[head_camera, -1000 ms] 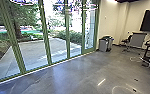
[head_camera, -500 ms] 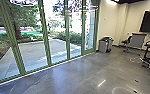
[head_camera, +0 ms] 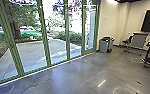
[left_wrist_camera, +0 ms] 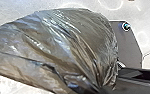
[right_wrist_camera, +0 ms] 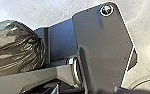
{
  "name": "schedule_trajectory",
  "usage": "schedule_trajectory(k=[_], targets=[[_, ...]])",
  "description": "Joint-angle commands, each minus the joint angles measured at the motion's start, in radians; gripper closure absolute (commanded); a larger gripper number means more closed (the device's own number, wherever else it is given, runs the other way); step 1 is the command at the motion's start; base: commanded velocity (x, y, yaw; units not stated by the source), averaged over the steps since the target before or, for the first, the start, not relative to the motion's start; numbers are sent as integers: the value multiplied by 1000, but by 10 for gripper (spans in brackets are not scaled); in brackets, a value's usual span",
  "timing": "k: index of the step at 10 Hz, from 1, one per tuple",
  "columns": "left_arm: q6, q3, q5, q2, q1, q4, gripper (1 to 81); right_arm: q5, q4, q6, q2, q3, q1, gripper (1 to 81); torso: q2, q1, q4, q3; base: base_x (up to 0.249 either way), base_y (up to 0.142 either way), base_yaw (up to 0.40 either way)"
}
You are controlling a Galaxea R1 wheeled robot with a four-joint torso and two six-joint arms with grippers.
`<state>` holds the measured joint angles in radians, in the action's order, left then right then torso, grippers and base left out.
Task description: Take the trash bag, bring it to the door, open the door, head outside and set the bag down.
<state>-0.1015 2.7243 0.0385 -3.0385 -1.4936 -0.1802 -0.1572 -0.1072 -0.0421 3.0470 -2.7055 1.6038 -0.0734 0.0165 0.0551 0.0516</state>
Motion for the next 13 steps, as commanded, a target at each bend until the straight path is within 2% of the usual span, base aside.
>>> schedule_trajectory(k=[1,7,13], targets=[[6,-1,-46,4,54,-7,811,51,8,1,5,1,-41,10,0,0,0,0,141,0,0],[6,-1,-45,6,54,-4,811,51,8,1,5,-2,-44,10,0,0,0,0,141,0,0],[6,-1,-42,7,54,-2,811,51,6,1,6,-2,-44,10,0,0,0,0,144,-80,0]])
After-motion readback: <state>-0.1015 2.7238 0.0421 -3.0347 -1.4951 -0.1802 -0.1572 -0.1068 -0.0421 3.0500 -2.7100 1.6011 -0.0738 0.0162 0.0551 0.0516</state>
